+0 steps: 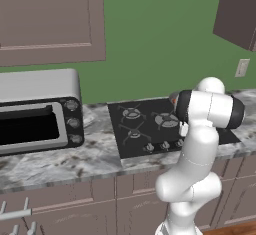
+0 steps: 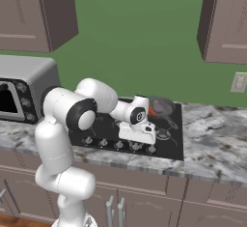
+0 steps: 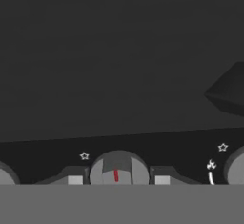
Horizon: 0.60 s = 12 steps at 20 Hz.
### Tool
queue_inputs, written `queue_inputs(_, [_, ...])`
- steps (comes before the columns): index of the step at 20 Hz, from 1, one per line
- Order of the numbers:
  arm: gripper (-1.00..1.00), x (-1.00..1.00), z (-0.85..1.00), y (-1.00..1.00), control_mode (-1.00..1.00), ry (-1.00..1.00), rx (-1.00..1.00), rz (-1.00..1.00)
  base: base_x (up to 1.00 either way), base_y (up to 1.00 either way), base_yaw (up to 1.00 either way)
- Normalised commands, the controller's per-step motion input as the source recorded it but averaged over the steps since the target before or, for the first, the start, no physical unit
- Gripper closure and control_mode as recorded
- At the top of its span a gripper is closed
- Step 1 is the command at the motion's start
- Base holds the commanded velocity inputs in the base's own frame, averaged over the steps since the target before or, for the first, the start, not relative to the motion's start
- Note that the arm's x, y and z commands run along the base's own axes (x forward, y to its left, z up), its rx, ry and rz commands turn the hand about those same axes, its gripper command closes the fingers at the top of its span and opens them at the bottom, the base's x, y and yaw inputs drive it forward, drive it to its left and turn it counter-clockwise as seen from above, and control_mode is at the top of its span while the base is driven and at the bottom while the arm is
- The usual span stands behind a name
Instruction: Put the carrot and eggplant in the pan. Then turn on the rear right burner and set the heat to medium.
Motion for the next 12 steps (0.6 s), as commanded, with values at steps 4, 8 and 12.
queue_inputs(4, [1.0,0.0,0.0,0.0,-1.0,0.0,0.0,0.01,0.0,0.0,0.0])
queue_inputs(8, [1.0,0.0,0.0,0.0,-1.0,0.0,0.0,0.18,0.0,0.0,0.0])
queue_inputs(12, [1.0,0.0,-0.01,0.0,-1.0,0.0,0.0,0.31,0.0,0.0,0.0])
